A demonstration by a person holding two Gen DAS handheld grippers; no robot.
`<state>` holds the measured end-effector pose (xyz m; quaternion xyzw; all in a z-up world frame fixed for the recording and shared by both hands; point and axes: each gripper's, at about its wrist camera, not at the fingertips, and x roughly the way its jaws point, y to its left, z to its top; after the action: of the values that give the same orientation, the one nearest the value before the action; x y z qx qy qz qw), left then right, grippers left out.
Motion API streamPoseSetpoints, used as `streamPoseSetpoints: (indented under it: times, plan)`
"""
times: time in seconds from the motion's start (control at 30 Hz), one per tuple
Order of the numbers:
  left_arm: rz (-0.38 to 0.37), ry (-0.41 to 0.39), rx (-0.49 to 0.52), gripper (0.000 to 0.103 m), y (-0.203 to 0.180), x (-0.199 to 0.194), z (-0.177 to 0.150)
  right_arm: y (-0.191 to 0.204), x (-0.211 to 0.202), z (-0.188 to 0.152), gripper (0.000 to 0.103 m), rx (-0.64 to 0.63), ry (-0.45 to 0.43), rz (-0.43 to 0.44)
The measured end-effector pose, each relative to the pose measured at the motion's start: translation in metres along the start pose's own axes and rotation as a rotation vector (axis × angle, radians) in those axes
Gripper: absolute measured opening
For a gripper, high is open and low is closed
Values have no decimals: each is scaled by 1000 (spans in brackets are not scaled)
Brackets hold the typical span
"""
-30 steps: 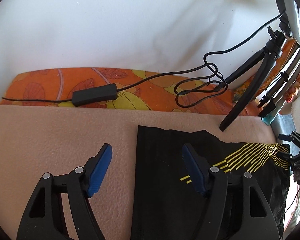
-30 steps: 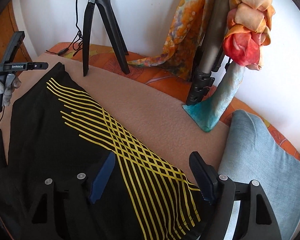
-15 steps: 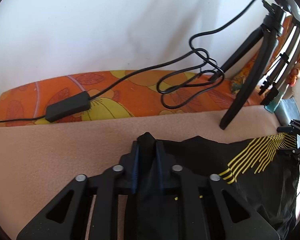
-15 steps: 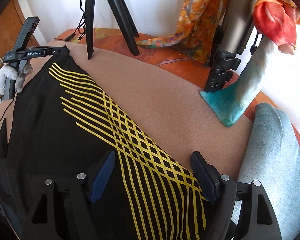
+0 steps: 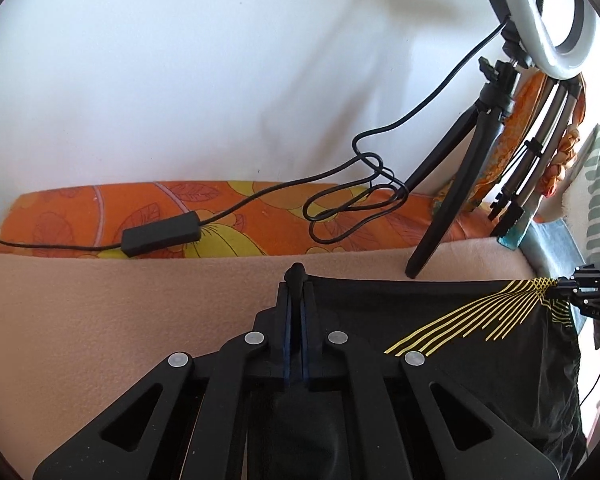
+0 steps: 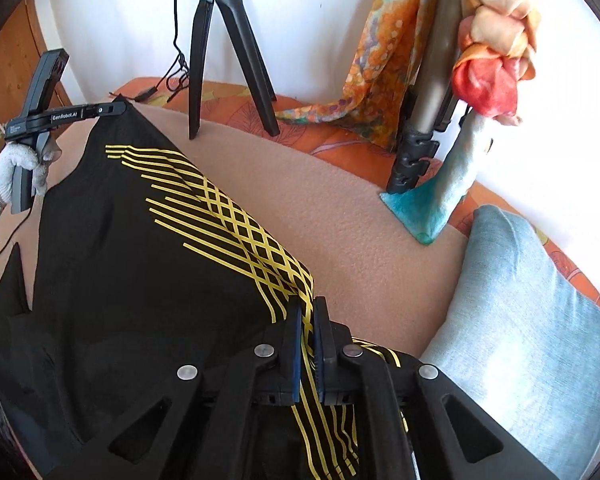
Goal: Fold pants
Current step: 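Lift the shorts leg with the right tool and fold it over the other leg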
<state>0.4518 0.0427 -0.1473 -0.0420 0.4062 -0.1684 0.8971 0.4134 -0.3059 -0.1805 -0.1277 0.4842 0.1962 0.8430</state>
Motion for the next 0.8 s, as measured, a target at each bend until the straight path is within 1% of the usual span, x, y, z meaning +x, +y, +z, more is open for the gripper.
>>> streamPoseSetpoints:
  times: [0.1, 0.2, 0.33, 0.4, 0.53, 0.73, 0.8]
  plan:
    - [12, -18, 30, 2, -6, -18, -3, 1, -23, 3, 2, 8, -37, -1]
    - [1, -43, 20, 2, -9, -40, -3, 11, -44, 2, 2, -3, -59, -12]
    - [-3, -80, 27, 2, -9, -80, -11, 31, -74, -8, 2, -37, -83, -14]
    - [1, -95, 41, 2, -21, -92, -17, 40, -94, -16, 2, -48, -98, -11]
    - [-1, -114, 41, 2, -28, -126, -33, 59, -122, -31, 2, -54, -121, 10]
    - [-1, -135, 43, 2, -37, -168, -72, 94, -152, -63, 2, -99, -102, 16]
    - [-8, -141, 34, 2, -39, -180, -86, 103, -156, -73, 2, -117, -95, 14]
